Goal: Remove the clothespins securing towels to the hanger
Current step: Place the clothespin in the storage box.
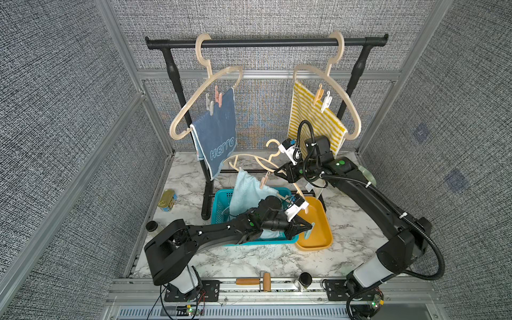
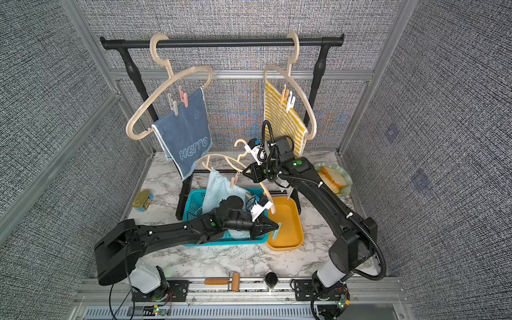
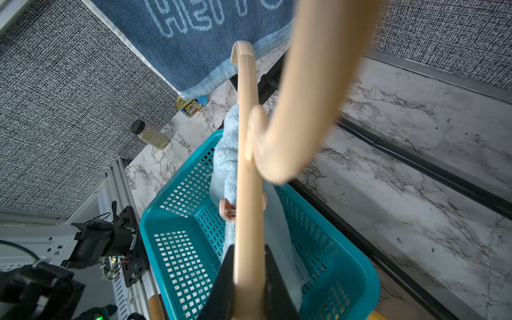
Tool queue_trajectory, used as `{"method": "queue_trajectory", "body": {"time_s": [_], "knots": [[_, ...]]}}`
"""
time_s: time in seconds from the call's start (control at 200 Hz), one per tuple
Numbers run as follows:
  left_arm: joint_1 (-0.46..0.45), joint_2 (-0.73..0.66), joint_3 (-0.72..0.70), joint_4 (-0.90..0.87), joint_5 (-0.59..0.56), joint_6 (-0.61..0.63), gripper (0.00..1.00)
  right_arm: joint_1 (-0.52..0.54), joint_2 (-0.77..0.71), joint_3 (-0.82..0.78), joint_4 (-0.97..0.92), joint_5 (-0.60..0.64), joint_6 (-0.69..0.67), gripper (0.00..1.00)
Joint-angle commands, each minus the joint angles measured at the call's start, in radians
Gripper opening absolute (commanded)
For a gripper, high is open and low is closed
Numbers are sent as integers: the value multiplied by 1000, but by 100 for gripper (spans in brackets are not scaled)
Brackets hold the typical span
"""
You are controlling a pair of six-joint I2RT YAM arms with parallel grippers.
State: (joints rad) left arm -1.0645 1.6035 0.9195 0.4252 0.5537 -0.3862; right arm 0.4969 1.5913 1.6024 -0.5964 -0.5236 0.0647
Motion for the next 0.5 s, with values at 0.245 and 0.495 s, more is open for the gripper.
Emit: {"method": "queue_trajectory", "body": {"time_s": [0.245,0.495], "knots": [[-23,186,86,86,-69,-69,0,-17,-10,-19,68,-37,21,0],[-25,193,106,-16,-175,-37,0,-23,-13,-18,70,-45,18,0]]}}
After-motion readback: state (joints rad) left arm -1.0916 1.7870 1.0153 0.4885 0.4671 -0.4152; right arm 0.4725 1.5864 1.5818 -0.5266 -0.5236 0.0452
